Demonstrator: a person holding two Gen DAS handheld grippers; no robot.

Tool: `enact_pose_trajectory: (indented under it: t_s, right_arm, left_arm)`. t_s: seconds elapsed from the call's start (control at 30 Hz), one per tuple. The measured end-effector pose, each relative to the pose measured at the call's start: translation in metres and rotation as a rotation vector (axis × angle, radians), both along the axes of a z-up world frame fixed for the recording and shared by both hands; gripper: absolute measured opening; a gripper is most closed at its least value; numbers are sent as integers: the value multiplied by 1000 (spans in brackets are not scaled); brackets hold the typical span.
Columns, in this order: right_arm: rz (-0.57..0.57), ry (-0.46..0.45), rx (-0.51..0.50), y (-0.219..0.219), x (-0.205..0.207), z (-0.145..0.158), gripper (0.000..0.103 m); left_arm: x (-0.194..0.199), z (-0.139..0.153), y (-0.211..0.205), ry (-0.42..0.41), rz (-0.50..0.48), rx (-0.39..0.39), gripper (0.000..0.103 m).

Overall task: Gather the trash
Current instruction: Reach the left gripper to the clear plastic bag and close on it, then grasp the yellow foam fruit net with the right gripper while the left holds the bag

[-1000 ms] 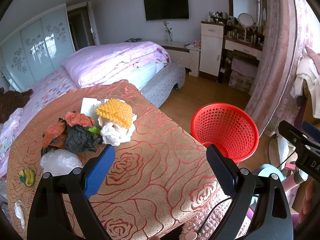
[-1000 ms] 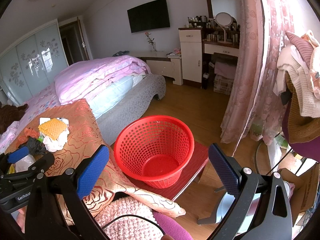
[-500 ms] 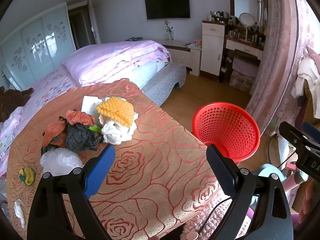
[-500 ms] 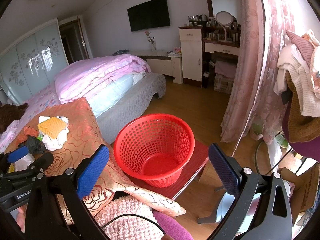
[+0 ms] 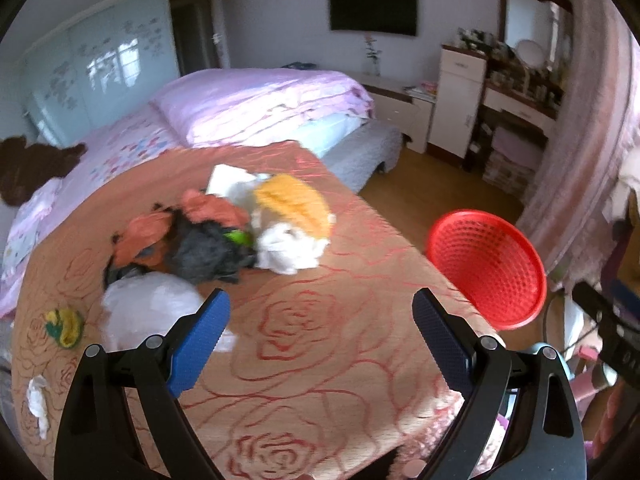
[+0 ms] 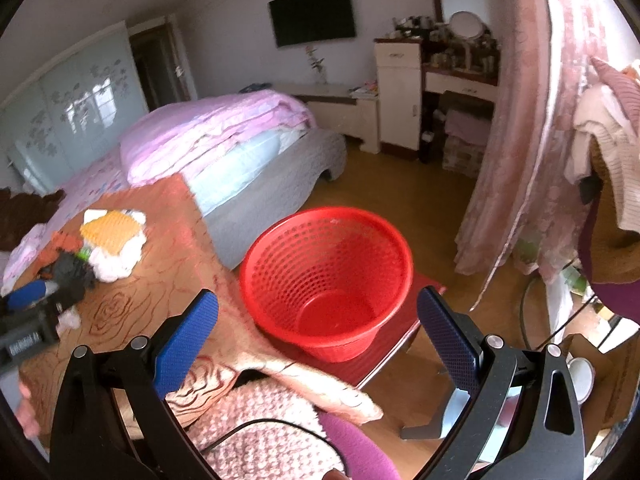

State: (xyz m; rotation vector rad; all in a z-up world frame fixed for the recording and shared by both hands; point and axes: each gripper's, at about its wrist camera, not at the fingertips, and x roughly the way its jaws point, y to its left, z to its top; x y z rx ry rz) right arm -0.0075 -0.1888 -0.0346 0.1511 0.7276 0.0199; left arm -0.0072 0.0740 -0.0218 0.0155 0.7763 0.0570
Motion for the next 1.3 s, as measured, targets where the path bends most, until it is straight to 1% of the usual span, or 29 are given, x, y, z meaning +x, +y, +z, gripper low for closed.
enact_pose_trajectory:
  t_s: [0.3,0.4,0.47,0.6,0.7,0.77,0.8,0.87,0.97,1.13,1.3]
  right_arm:
    - [80,12,-21,28,3,-3,96]
    - [95,23,-25,32,4,-6,96]
    - [103,33,-29,35,7,-9,96]
    - [119,48,-32,38,9,-13,96]
    - [129,56,-32,40,12,-16,96]
    - [141,63,-31,43,14,-18,96]
    - [149,67,-30,45,15,-19,96]
    - [167,80,-23,48,17,-21,96]
    - [202,92,-9,57,21,-21,96]
    - [255,80,-9,73,31,-16,96]
    - [304,65,-1,97,48,-7,96]
  left_arm:
    - [-5,6,84,7,206,-79,89]
    - [-6,2,109,12,260,-100,89]
    - [-2,-5,122,33,282,-115,89]
    - [5,-17,136,69,266,-168,89]
    - [9,-25,140,76,255,-184,87]
    - [9,-28,142,69,245,-189,73]
    - [9,-28,143,66,240,-192,71]
    - [7,-27,146,48,227,-201,60]
    - [3,-20,148,28,213,-212,53]
    - [-13,-2,148,-21,218,-218,52]
    - [-41,27,149,-132,244,-194,52]
